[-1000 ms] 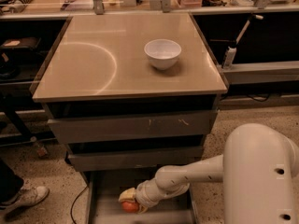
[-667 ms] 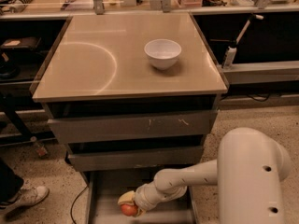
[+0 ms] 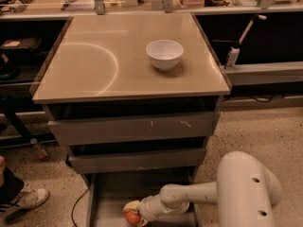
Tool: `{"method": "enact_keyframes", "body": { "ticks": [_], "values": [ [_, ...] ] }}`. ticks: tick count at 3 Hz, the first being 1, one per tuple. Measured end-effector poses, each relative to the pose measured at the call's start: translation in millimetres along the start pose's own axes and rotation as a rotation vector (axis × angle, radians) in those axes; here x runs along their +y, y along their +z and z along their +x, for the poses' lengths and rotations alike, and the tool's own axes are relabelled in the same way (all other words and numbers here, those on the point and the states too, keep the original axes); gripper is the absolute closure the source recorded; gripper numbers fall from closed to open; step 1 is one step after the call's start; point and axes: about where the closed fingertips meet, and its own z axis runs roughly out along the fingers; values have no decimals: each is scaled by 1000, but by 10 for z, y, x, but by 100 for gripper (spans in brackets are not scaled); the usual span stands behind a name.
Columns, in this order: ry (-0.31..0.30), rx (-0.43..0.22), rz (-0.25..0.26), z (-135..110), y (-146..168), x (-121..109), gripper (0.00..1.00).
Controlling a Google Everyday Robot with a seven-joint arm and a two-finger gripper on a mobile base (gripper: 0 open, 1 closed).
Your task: Place apple into bottom drawer
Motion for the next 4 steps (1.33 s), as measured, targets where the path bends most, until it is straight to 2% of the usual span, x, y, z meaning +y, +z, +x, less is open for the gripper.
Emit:
{"method": "enact_keyframes", "body": {
  "ticks": [1, 2, 4],
  "values": [
    [43, 6, -8, -117, 207, -178, 100],
    [60, 21, 7, -210, 368, -254, 100],
    [56, 64, 74, -220, 633, -291, 100]
  ]
}}
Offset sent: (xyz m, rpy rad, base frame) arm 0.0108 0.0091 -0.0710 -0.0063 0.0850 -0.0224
